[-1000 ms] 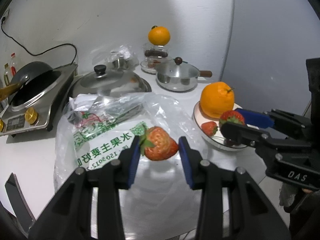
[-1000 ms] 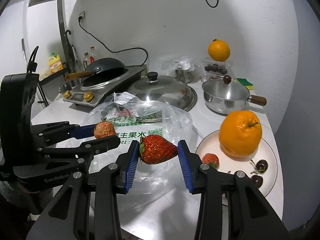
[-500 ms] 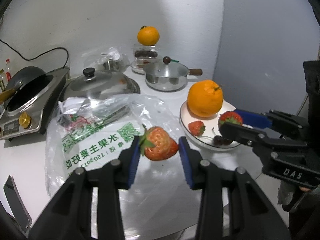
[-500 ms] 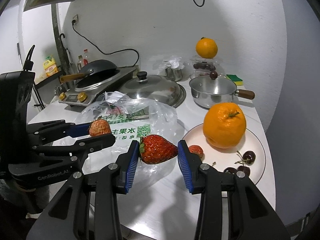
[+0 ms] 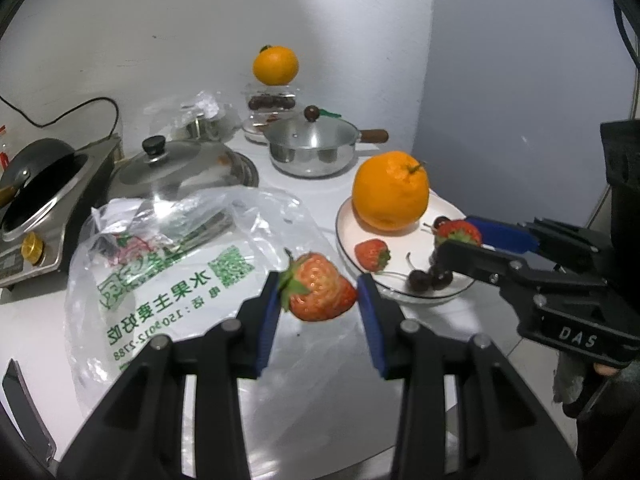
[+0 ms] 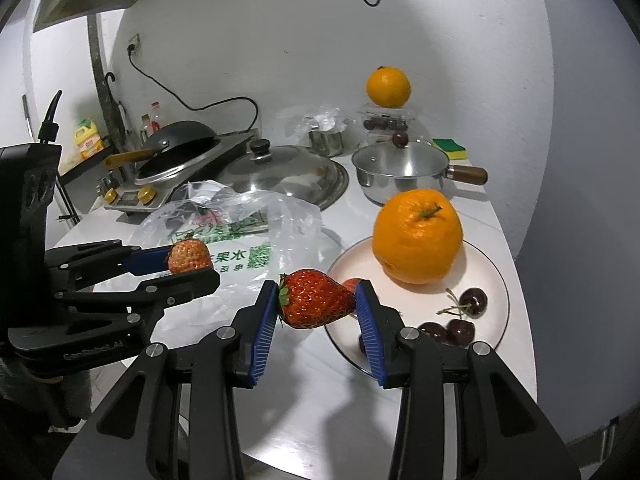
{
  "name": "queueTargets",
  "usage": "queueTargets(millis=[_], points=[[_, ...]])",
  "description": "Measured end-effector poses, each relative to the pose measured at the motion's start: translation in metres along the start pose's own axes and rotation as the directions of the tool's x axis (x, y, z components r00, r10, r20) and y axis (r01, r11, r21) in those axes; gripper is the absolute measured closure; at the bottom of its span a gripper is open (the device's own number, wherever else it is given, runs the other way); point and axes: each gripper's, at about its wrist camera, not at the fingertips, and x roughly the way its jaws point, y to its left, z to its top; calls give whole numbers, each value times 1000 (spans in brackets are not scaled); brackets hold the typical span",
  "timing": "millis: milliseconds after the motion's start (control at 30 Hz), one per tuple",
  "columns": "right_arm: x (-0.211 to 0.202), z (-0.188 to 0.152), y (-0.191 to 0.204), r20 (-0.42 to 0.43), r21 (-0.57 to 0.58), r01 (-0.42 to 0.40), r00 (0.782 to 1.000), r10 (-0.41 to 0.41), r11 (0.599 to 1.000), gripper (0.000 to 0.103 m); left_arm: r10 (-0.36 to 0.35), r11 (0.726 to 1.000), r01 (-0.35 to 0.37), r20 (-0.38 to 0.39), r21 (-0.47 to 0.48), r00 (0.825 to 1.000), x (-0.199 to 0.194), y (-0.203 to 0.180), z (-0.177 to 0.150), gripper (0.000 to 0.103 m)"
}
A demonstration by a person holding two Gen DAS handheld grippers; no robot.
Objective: Organize fruits
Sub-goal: 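Carry both held strawberries over the plate and lower them beside the cherries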
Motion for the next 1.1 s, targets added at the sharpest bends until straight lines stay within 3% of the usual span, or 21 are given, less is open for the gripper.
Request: queueTargets(millis=[1100], points=[[17,-13,-74,-35,93,47,998,-44,995,61,-73,994,80,-97,70,993,61,-50,12,64]])
